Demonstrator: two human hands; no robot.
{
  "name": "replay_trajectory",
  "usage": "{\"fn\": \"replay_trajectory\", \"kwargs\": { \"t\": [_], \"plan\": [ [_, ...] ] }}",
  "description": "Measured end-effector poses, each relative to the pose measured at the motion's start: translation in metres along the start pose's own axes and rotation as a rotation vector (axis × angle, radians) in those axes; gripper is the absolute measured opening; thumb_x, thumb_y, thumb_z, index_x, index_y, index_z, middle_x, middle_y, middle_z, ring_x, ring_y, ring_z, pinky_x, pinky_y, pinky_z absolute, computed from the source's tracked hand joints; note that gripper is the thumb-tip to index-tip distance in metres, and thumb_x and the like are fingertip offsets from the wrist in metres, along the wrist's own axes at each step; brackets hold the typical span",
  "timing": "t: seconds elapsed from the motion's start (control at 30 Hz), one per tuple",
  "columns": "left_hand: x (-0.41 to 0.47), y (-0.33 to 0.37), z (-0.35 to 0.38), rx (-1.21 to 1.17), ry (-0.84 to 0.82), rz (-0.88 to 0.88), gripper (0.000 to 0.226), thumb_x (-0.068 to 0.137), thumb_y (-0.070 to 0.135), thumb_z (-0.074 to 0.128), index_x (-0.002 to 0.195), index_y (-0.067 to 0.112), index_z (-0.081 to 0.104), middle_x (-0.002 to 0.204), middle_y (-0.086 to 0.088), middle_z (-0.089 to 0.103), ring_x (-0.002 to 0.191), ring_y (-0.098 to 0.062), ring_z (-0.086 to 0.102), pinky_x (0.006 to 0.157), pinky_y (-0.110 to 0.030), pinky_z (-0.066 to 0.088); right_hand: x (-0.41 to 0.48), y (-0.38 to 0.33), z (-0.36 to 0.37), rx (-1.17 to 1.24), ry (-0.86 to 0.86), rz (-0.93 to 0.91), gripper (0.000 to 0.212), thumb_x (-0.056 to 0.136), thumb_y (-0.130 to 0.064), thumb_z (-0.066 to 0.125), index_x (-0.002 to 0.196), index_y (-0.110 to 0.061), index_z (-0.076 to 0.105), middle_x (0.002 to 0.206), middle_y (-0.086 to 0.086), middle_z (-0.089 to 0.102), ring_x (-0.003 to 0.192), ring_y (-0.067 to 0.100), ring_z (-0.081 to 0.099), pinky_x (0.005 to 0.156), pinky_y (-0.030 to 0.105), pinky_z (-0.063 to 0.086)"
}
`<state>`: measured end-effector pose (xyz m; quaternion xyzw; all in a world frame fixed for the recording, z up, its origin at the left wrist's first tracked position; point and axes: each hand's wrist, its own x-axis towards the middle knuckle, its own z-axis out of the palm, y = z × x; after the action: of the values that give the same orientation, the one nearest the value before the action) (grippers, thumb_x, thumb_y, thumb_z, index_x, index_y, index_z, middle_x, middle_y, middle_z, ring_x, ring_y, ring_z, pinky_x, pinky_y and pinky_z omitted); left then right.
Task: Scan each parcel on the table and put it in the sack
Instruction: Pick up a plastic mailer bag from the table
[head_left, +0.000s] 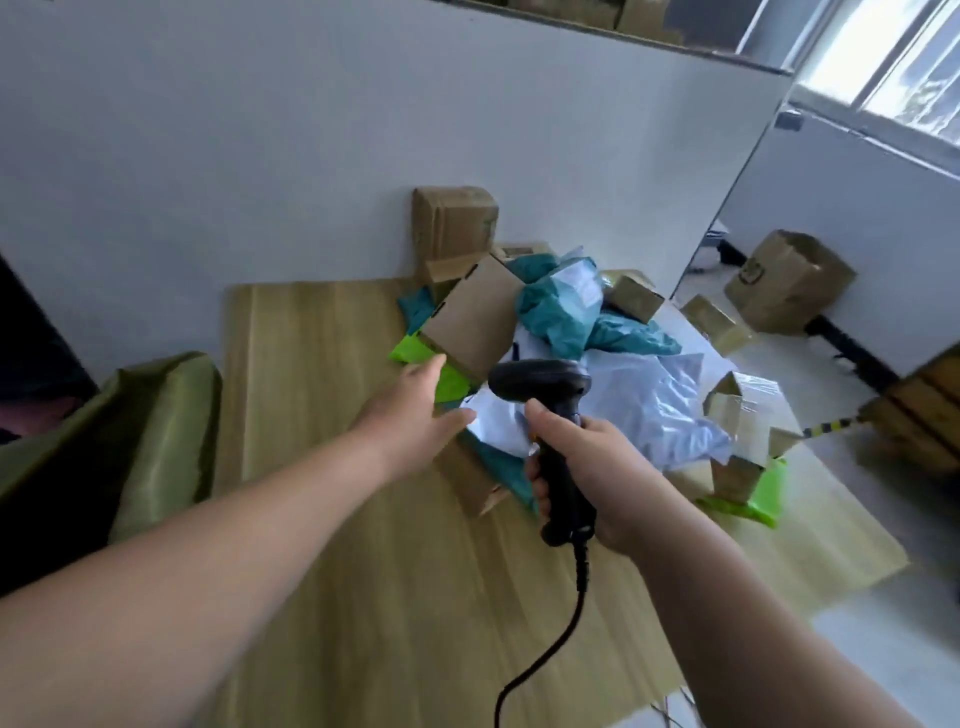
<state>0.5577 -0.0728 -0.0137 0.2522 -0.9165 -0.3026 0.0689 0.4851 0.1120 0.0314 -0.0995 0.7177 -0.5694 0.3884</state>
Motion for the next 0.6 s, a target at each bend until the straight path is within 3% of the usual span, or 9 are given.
{"fn": "replay_trajectory", "kwargs": {
  "t": [0.17, 0.27, 0.43, 0.6],
  "plan": [
    [0.019, 0.078, 0.045, 0.083, -0.023, 0.226, 0.083, 0.086, 0.057, 0.055, 0.151, 0.018, 0.022, 0.154, -0.001, 0.029, 0.141, -0.019, 0.024, 0.111, -0.032, 0.023, -0.013, -0.002, -0.082, 0.05, 0.063, -0.03, 0.04, 0.091, -0.047, 0.066, 0.099, -0.01, 0.056, 0.061, 0.005, 0.063, 0.047, 0.018, 0.055, 0.045, 0.028, 0.046],
    [0.031, 0.109, 0.067, 0.167, -0.005, 0.275, 0.084, 0.087, 0.061, 0.051, 0.151, 0.018, 0.019, 0.157, -0.004, 0.023, 0.144, -0.02, 0.017, 0.115, -0.033, 0.017, -0.018, 0.001, -0.121, 0.077, 0.072, -0.041, 0.038, 0.091, -0.049, 0.065, 0.095, -0.012, 0.056, 0.062, 0.006, 0.061, 0.047, 0.019, 0.053, 0.045, 0.029, 0.044],
    [0.079, 0.147, 0.064, 0.193, 0.144, 0.092, 0.082, 0.089, 0.055, 0.052, 0.151, 0.016, 0.015, 0.159, -0.012, 0.008, 0.146, -0.03, 0.008, 0.116, -0.043, 0.017, -0.009, -0.007, -0.158, 0.121, 0.085, -0.067, 0.039, 0.092, -0.044, 0.065, 0.101, -0.008, 0.055, 0.061, 0.006, 0.062, 0.048, 0.019, 0.053, 0.047, 0.03, 0.045],
    [0.142, 0.17, 0.053, 0.357, 0.223, -0.017, 0.095, 0.08, 0.063, 0.059, 0.15, 0.016, 0.015, 0.157, -0.015, 0.013, 0.144, -0.03, 0.015, 0.113, -0.039, 0.02, 0.017, -0.033, -0.173, 0.135, 0.077, -0.095, 0.038, 0.092, -0.045, 0.064, 0.102, -0.009, 0.054, 0.06, 0.006, 0.061, 0.047, 0.02, 0.054, 0.045, 0.031, 0.046]
  ]
}}
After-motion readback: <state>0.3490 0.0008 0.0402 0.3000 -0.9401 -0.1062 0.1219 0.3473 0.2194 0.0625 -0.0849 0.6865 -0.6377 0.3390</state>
